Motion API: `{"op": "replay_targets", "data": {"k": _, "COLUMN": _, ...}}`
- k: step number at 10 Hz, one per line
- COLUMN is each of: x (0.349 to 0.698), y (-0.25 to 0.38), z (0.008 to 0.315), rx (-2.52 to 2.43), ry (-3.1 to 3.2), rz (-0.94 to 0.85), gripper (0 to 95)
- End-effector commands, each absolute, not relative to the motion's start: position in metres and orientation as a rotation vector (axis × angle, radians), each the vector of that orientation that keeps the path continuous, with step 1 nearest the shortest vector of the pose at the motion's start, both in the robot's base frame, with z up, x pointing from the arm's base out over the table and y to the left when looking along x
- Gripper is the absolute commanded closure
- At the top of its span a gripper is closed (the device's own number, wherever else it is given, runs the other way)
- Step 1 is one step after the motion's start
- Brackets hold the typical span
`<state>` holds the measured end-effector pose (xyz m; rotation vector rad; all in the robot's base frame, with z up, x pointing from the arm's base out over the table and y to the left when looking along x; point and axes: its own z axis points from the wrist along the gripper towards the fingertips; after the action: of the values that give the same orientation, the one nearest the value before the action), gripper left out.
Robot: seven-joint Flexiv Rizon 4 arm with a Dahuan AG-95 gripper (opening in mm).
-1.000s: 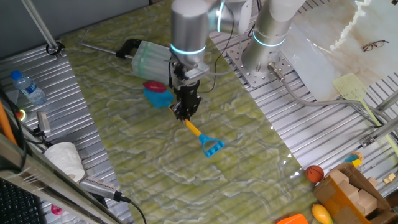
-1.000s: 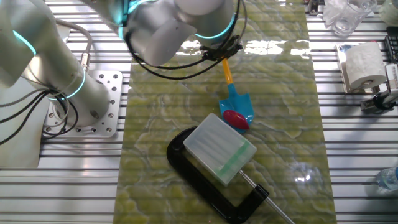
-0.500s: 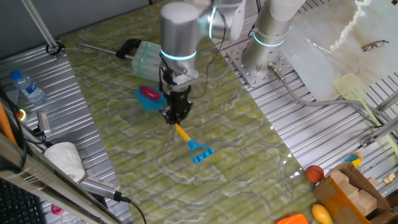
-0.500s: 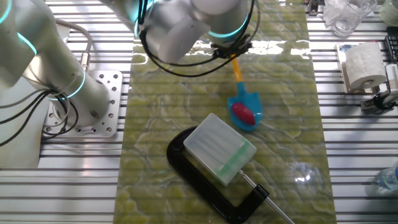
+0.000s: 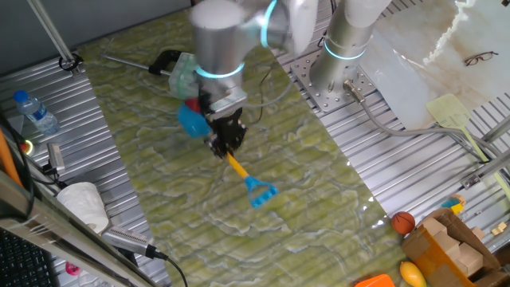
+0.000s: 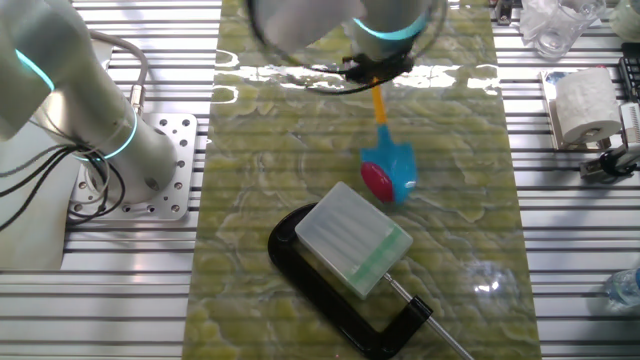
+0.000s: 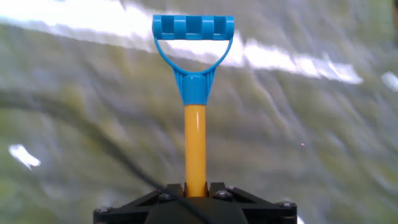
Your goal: Use a shovel to scoop up an object
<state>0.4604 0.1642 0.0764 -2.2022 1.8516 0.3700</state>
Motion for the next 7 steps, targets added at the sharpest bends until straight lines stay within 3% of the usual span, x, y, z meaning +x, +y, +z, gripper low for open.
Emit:
{"op": "replay_targets", "data": {"k": 1, "x": 0.4664, "y": 0.1543, "z": 0.0762, "rx": -2.202, "ry": 1.910, "rz": 0.262, "gripper": 95.0}}
{"op": "replay_targets", "data": {"k": 7, "x": 0.4686, "y": 0.1562, "z": 0.0762, "rx": -2.203, "ry": 1.948, "rz": 0.253, "gripper": 95.0}}
